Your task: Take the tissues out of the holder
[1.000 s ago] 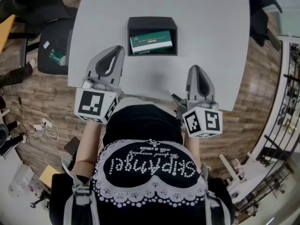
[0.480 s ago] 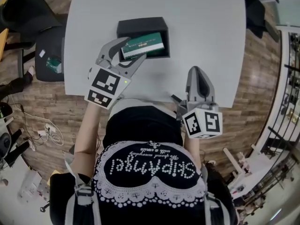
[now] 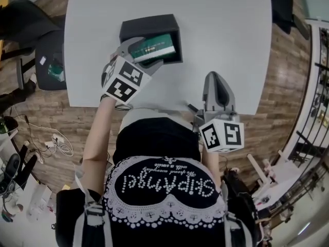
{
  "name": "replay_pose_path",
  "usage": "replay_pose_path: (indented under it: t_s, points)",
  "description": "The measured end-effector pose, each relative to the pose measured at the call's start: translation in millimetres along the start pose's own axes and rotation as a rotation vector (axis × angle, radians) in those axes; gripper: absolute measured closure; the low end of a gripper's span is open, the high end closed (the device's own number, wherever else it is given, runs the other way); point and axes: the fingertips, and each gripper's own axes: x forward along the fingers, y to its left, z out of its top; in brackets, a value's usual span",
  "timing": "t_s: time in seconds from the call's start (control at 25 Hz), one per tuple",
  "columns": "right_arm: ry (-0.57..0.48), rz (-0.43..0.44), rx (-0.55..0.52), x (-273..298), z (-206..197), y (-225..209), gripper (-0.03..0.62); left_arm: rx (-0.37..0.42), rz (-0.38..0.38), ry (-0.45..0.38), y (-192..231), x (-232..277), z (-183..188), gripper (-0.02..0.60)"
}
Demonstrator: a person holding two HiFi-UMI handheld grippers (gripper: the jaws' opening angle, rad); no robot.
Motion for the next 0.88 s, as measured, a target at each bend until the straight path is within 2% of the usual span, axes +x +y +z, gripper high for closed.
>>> replay_pose_path:
  t_s: [0.56,0.88]
  points:
    - [0.031,-0.003,0.019,15.5,-1.5,-12.9,0.562,0.020,-0.012,0.150,1.5,30.8,-25.1,0.210]
    - [0.049,-0.006,0.026,22.0,-5.3,-16.2,0.560,-0.007,-0.021,0.180,6.9,39.5,-29.5,0.209]
